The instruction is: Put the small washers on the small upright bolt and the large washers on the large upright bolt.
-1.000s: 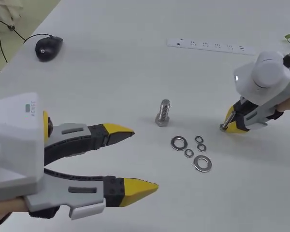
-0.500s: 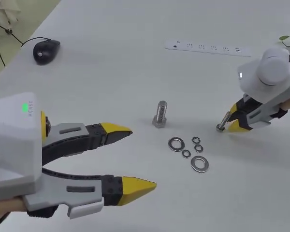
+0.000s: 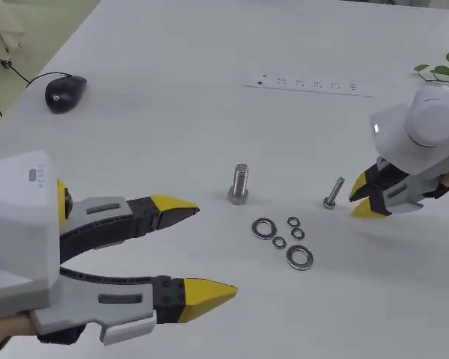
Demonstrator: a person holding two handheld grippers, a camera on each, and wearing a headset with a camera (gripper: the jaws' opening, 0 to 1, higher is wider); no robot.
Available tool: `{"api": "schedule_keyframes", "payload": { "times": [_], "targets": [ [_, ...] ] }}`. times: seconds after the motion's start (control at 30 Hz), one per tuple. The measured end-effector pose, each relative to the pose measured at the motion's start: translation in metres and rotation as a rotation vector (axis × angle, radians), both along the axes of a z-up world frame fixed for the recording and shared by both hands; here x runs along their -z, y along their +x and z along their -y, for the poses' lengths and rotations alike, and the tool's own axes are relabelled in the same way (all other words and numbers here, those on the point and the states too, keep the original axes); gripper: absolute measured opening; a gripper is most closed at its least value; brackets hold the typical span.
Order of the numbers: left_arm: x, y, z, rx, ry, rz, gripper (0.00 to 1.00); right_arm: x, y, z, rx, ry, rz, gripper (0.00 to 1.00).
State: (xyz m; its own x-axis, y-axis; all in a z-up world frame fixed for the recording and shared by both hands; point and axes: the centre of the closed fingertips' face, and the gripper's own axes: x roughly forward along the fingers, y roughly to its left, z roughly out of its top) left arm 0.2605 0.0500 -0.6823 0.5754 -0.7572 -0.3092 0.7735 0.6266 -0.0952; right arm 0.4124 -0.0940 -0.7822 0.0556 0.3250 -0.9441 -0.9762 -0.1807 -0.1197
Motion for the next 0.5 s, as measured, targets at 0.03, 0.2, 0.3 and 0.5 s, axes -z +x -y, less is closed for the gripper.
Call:
{"api": "schedule_keyframes", "payload": {
  "times": [0.03,0.2,0.3,0.5],
  "targets": [
    [0.0,0.0,0.0,0.0,0.001,0.001,0.53,0.0,-0.002,-0.001,0.002,0.003,-0.004,0.14],
    [-0.002,-0.004,0.002,0.001,0.001,0.006,0.53,0.0,-0.016,-0.006,0.003,0.015,-0.017,0.14],
    [-0.002,-0.006,0.002,-0.002,0.002,0.007,0.53,0.002,-0.024,-0.012,0.015,0.03,-0.033,0.14],
    [-0.003,-0.008,0.001,-0.006,0.0,0.011,0.53,0.005,-0.036,-0.028,0.06,0.067,-0.064,0.14]
  ]
}}
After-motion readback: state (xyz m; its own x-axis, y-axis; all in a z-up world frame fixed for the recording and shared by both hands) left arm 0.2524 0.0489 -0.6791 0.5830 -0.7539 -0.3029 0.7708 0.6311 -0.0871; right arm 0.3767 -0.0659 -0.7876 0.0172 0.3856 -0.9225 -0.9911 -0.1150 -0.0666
